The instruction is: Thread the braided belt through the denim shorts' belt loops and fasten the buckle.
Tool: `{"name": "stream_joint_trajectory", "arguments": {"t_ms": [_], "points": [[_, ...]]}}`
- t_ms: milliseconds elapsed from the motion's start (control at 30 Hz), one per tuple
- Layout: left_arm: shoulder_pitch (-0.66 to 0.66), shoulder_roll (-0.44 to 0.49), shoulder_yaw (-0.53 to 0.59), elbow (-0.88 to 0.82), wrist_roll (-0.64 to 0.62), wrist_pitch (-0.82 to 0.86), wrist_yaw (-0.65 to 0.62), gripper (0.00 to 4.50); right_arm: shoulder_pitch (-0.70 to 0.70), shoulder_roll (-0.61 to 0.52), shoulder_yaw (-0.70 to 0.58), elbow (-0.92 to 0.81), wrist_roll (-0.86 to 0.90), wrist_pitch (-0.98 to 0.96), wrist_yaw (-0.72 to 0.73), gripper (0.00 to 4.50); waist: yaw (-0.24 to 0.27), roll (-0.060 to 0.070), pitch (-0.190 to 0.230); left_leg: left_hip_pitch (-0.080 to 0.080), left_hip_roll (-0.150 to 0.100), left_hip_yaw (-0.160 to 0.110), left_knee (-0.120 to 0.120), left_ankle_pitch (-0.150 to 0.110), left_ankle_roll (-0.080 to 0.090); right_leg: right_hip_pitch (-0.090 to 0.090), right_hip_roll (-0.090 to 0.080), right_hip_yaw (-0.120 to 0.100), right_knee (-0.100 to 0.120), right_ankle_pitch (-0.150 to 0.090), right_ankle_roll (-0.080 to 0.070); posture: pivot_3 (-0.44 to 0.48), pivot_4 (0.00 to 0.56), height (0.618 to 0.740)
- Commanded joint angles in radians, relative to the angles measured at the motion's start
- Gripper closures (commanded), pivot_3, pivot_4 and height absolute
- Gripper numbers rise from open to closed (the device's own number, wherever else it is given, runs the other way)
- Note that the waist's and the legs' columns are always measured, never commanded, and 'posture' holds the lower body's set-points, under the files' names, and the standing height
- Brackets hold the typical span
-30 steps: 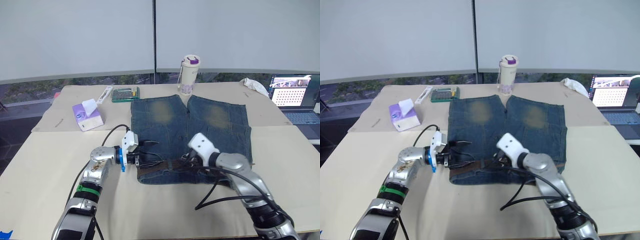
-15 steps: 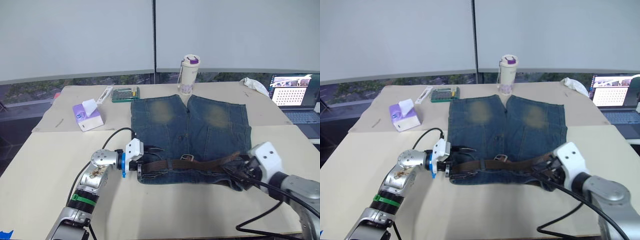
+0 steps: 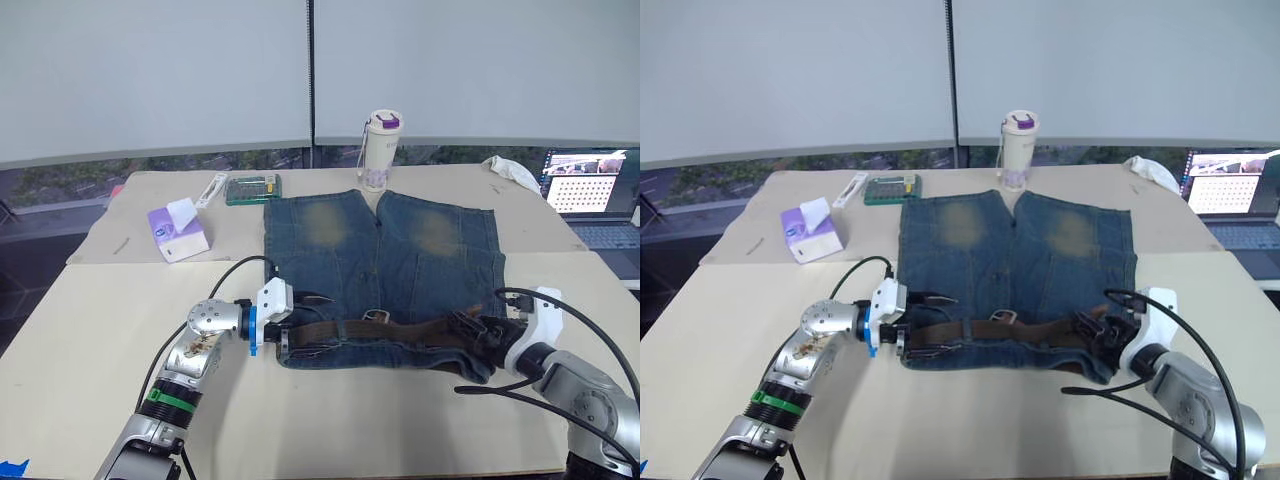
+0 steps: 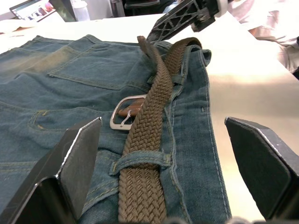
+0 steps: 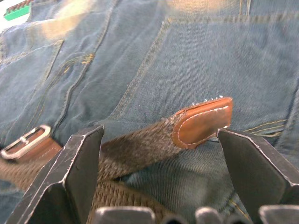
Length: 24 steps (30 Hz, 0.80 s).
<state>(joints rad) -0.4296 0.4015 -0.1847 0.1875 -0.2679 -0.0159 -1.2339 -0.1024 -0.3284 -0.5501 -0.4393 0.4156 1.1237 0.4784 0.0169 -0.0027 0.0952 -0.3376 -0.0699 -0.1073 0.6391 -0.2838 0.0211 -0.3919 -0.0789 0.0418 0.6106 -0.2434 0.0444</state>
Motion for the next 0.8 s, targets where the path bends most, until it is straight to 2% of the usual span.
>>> {"name": "stream_joint_trajectory", "arguments": {"t_ms": [33, 300, 367, 433, 800], "points": [[-0.014, -0.001, 0.007, -0.029, -0.008, 0.005, 0.018, 0.02, -0.045, 0.007, 0.041, 0.083, -0.013, -0.059, -0.061, 0.22, -0.005, 0.000, 0.000, 0.000, 0.000, 0.000, 0.000, 0.000, 0.000, 0.000, 0.000, 0.000, 0.000, 0.000, 0.000, 0.000, 0.150, 0.740], [-0.014, 0.006, 0.001, -0.031, 0.002, 0.004, 0.030, 0.02, -0.063, -0.075, 0.243, 0.220, -0.116, -0.170, -0.099, 0.22, -0.014, 0.000, -0.001, 0.001, 0.000, 0.000, 0.000, 0.000, 0.000, 0.001, 0.001, 0.000, 0.000, 0.000, 0.000, 0.000, 0.150, 0.740], [-0.013, 0.008, 0.001, -0.032, 0.004, 0.002, 0.033, 0.02, -0.071, -0.059, 0.239, 0.234, -0.102, -0.161, -0.114, 0.22, -0.015, -0.001, -0.001, 0.002, 0.000, 0.001, 0.000, 0.000, 0.000, 0.002, 0.001, 0.000, 0.000, 0.000, 0.000, 0.000, 0.150, 0.740], [-0.011, 0.007, 0.005, -0.032, 0.001, 0.004, 0.039, 0.00, -0.080, -0.034, 0.216, 0.237, -0.071, -0.124, -0.129, 0.76, -0.016, -0.001, -0.001, 0.002, 0.001, 0.000, 0.000, 0.000, 0.000, 0.002, 0.001, 0.000, 0.000, 0.000, 0.000, 0.000, 0.150, 0.740], [-0.002, 0.003, -0.006, -0.025, 0.008, -0.013, 0.043, 0.00, -0.019, -0.164, 0.339, 0.215, -0.158, -0.151, -0.146, 0.76, -0.012, -0.001, -0.001, 0.002, 0.001, 0.000, 0.000, 0.000, 0.000, 0.002, 0.001, 0.000, -0.001, 0.000, 0.000, 0.000, 0.150, 0.740]]}}
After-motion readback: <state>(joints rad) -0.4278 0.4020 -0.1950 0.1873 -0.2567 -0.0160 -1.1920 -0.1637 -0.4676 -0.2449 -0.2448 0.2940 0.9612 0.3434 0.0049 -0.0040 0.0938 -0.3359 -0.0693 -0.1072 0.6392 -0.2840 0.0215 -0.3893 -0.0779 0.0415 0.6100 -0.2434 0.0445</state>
